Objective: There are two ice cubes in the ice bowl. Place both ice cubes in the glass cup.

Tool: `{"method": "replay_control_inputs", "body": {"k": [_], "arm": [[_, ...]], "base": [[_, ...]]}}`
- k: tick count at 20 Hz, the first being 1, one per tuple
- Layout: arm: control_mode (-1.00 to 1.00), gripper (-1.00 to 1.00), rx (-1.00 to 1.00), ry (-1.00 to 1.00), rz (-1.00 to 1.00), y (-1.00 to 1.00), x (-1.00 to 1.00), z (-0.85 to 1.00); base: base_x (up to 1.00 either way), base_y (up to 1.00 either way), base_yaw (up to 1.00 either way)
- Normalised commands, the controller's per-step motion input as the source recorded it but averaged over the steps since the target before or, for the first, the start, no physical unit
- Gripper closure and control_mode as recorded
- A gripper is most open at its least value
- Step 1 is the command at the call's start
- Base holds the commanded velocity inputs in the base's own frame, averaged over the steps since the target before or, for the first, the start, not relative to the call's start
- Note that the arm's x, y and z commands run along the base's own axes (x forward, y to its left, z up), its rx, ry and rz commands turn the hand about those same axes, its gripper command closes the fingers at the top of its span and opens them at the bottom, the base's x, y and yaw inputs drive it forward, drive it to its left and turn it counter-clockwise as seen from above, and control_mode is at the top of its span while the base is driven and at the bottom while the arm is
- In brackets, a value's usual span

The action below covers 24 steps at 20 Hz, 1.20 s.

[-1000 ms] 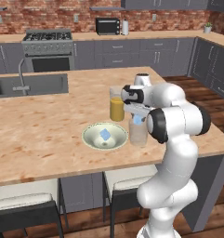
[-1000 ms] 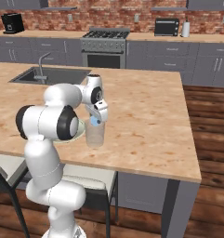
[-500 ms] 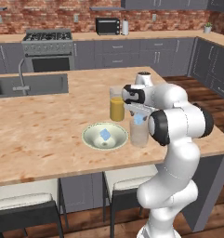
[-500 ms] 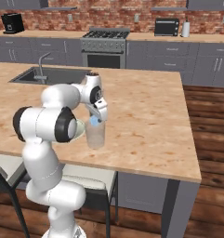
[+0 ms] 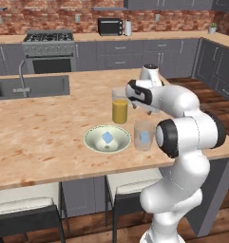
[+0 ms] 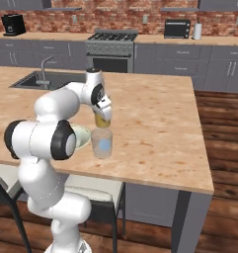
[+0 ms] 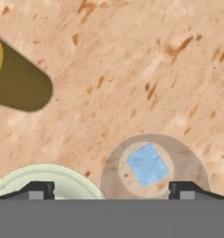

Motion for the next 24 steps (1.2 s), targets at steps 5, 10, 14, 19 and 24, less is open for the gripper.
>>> {"method": "replay_control_inputs", "body": {"k": [5,10,14,19,24], "arm": [[-1.0,-1.0,0.0,-0.13,0.17,0.96,-0.25,0.03],[-1.0,-1.0,0.0,-0.02,0.24,1.0,-0.09,0.0],[-1.0,-1.0,-0.07,0.0,0.33,0.68,-0.01,-0.19],[-1.0,-1.0,-0.17,-0.03,0.35,0.17,-0.26,-0.31],[-1.0,-1.0,-0.14,0.0,0.39,0.0,-0.31,-0.47]], "base": [[0.0,0.0,0.0],[0.0,0.0,0.0],[0.0,0.0,0.0],[0.0,0.0,0.0],[0.0,0.0,0.0]]}}
